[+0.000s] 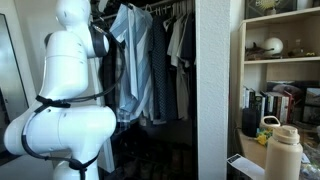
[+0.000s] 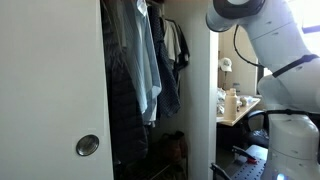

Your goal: Remove the striped blue shirt from the rail then place it back on the rail

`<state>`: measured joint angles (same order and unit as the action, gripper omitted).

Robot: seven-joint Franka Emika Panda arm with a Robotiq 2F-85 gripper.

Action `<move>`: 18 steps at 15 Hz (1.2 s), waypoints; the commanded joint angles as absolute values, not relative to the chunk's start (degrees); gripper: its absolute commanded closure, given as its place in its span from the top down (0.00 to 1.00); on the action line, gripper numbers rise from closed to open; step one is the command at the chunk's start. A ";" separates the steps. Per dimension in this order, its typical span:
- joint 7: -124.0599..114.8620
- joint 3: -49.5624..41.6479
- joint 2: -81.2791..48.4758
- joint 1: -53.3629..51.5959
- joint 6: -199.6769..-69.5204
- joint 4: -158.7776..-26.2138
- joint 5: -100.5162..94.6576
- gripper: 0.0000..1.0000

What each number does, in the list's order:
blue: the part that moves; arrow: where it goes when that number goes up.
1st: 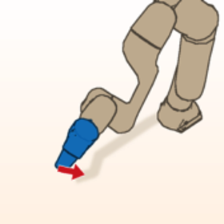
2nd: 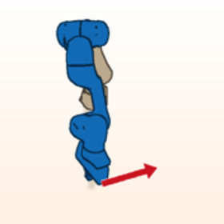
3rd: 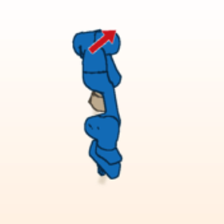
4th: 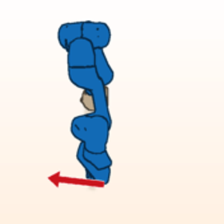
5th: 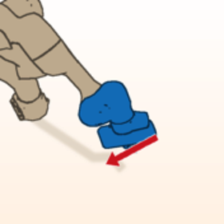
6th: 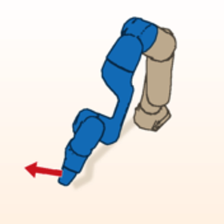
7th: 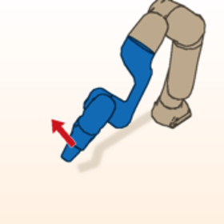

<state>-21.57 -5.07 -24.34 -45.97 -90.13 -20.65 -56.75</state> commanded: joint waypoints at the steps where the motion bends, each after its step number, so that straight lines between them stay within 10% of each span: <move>1: -19.70 -5.77 -24.25 -43.00 -94.81 -20.66 -55.05 0.03; 18: -12.37 -6.82 -25.55 -38.98 -103.35 -20.79 -54.80 0.03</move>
